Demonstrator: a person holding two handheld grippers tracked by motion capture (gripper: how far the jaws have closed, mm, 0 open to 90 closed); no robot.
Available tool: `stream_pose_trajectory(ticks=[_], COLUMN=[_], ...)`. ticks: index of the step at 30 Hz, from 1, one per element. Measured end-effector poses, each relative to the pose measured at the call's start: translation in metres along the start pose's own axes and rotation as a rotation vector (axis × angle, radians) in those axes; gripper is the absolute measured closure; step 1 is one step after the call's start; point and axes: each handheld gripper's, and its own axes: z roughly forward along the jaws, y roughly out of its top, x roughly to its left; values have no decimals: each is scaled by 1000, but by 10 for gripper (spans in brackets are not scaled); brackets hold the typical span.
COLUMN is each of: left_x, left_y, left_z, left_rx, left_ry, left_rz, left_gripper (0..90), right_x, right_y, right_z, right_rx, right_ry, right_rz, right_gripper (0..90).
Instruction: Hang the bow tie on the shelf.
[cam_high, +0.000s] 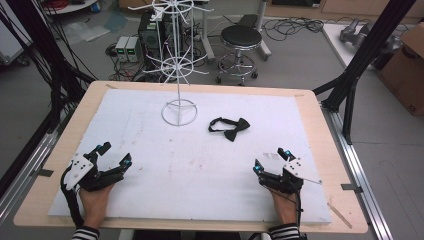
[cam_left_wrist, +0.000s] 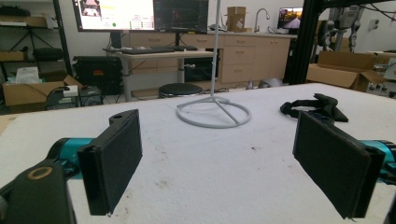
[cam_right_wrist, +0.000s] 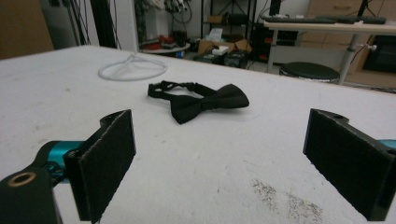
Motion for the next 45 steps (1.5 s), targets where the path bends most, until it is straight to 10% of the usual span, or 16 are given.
stream_pose_trajectory(ticks=[20,45], left_x=[0,0], left_y=[0,0], left_z=[0,0], left_rx=[-1,-3], left_ry=[-1,-2], left_rz=[5,-3], left_gripper=[160,162], right_x=[-11,-13], right_y=[72,120], right_z=[25,131], right_rx=[80,312], right_ry=[89,172], right_rz=[-70,-170], right_gripper=[83,84])
